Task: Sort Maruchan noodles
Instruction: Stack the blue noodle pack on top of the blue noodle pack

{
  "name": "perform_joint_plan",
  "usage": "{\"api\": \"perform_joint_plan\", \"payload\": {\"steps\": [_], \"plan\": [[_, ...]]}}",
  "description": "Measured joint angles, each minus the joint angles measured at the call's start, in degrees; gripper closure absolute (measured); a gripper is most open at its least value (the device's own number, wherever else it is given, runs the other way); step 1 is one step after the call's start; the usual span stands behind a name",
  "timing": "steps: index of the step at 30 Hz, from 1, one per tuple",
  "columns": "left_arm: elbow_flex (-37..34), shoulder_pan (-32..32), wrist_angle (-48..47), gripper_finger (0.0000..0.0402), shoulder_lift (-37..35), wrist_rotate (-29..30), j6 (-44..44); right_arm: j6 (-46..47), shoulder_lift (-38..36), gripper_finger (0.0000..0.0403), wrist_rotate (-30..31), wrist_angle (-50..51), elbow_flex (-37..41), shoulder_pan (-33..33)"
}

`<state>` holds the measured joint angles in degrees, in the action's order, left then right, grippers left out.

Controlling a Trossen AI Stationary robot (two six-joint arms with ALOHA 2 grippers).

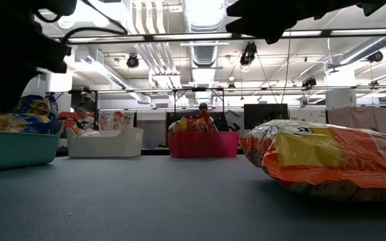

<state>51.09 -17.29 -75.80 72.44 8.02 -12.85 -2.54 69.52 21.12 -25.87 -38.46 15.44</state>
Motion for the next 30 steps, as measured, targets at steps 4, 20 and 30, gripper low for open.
{"api": "perform_joint_plan", "payload": {"steps": [4,20,30], "plan": [[-1.4,-0.1,0.3,0.0401,0.0,-1.6,-2.2,0.0,0.0,0.0138,0.0,0.0,0.0,0.0],[-1.9,-0.3,3.0,0.0401,0.0,-13.9,-6.0,0.0,0.0,0.0138,0.0,0.0,0.0,0.0],[-2.9,-0.3,1.7,0.0402,0.1,-13.6,-8.9,0.0,0.0,0.0138,0.0,0.0,0.0,0.0]]}}
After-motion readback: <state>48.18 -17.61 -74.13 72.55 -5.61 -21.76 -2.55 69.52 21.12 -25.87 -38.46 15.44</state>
